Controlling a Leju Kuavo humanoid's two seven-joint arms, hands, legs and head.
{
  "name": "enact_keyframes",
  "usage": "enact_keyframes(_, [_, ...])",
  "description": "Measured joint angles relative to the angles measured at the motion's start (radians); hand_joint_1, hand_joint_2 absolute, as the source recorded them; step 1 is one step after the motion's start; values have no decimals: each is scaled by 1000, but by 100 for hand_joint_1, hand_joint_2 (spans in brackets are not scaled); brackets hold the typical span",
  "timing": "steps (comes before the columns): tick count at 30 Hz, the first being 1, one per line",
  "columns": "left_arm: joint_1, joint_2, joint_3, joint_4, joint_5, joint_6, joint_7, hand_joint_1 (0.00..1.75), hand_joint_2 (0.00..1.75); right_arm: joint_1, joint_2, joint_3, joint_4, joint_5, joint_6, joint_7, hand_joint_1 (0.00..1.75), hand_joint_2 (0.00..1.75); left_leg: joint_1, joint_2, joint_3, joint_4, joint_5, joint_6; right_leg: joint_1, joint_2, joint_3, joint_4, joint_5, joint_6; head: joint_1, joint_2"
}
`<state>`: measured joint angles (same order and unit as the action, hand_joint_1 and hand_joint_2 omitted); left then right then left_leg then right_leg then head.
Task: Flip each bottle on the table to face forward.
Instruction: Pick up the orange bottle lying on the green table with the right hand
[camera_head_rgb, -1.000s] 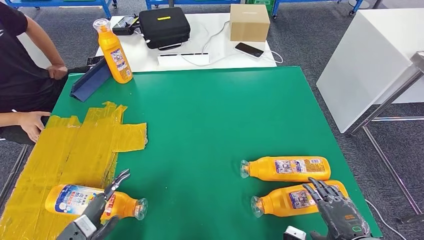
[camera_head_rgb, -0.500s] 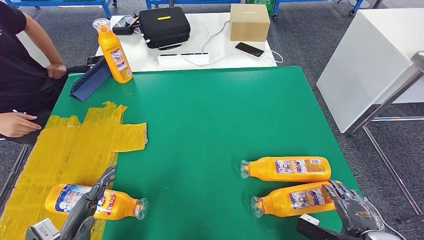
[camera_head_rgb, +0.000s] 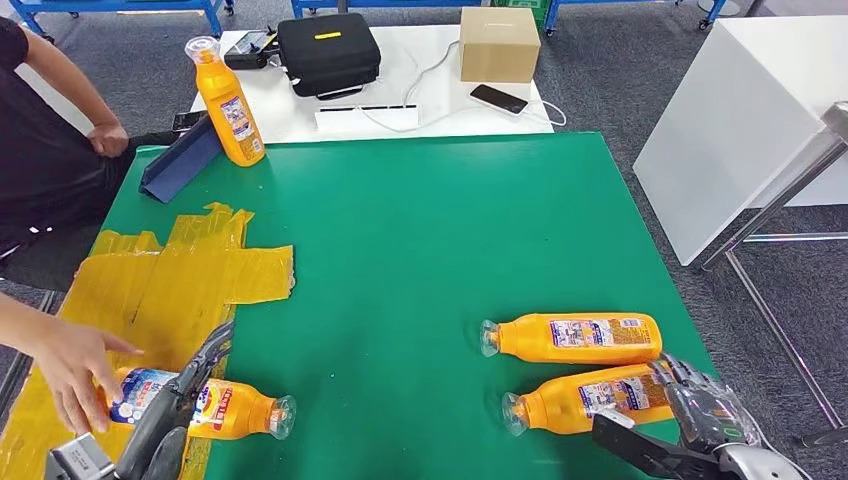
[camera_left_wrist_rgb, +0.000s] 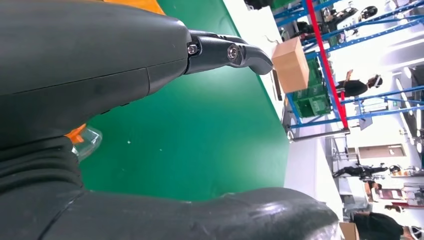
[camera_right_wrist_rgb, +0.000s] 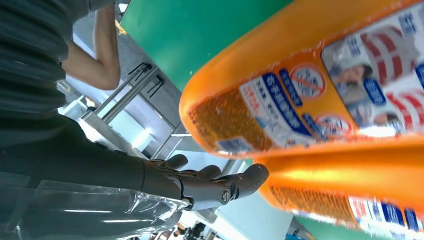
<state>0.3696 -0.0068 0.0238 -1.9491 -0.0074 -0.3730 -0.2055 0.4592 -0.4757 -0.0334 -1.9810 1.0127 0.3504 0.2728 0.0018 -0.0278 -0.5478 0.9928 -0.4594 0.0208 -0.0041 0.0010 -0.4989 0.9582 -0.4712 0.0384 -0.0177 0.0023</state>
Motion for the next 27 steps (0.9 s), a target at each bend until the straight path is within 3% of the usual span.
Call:
enact_keyframes(4, [-9,1,-19,-7,7,10,15,0,0,-32,19,12,25,19,22,-3,0,175,0,0,0,0,0,0,0,0,0,0,0,0,0,0])
enact_keyframes(8, [-20,10,-39,-12,24,23,23,0,0,-53,15,58,56,1,59,4,137,175,0,0,1,0,0,0,0,0,-6,0,0,0,0,0])
enact_keyframes(11, [-39,25,-51,-9,48,27,22,0,0,-51,-60,124,71,-80,80,37,141,175,0,1,3,0,0,0,0,0,-6,0,0,0,0,0])
enact_keyframes(16, [-62,44,-62,5,69,25,20,0,0,-50,-208,238,73,-152,56,87,175,175,0,1,7,0,-1,0,0,0,-3,-1,0,0,0,0])
enact_keyframes(24, [-80,62,-83,23,86,25,20,0,0,-74,-390,424,60,-243,-11,232,175,175,2,1,16,0,-3,2,2,0,8,-5,-1,0,1,0])
enact_keyframes(27, [-82,66,-86,28,87,25,20,0,0,-83,-424,464,59,-253,-21,245,175,175,3,1,19,0,-3,2,3,1,11,-7,-1,0,1,0])
